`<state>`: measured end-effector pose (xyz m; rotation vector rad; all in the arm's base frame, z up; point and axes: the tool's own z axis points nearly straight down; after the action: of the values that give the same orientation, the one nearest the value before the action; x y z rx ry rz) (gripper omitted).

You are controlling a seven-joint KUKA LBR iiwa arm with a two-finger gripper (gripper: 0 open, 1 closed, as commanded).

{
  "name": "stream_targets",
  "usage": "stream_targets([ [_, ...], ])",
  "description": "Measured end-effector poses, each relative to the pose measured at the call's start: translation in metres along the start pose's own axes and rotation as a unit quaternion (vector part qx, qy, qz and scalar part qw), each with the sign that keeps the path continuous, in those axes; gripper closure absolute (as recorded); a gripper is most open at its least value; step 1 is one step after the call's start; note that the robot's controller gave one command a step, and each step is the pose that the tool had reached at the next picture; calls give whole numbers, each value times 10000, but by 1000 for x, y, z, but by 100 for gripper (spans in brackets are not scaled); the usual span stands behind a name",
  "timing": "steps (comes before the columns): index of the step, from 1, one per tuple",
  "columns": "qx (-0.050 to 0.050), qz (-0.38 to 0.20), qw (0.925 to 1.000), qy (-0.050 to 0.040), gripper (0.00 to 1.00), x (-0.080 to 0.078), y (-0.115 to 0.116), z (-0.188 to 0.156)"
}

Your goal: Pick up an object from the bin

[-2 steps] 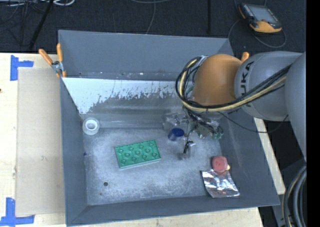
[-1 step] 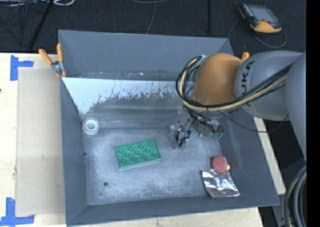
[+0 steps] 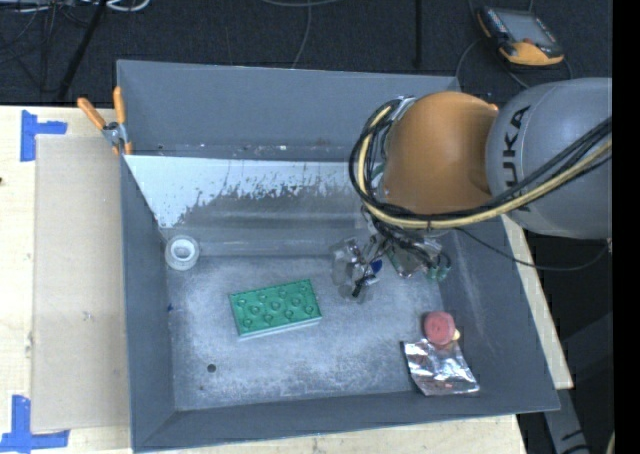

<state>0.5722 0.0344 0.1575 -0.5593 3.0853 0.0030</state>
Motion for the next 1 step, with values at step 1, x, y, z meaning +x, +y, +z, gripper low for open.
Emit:
stream_targets([
  [1,7,1247,9922,22,100,-38,-7,28],
])
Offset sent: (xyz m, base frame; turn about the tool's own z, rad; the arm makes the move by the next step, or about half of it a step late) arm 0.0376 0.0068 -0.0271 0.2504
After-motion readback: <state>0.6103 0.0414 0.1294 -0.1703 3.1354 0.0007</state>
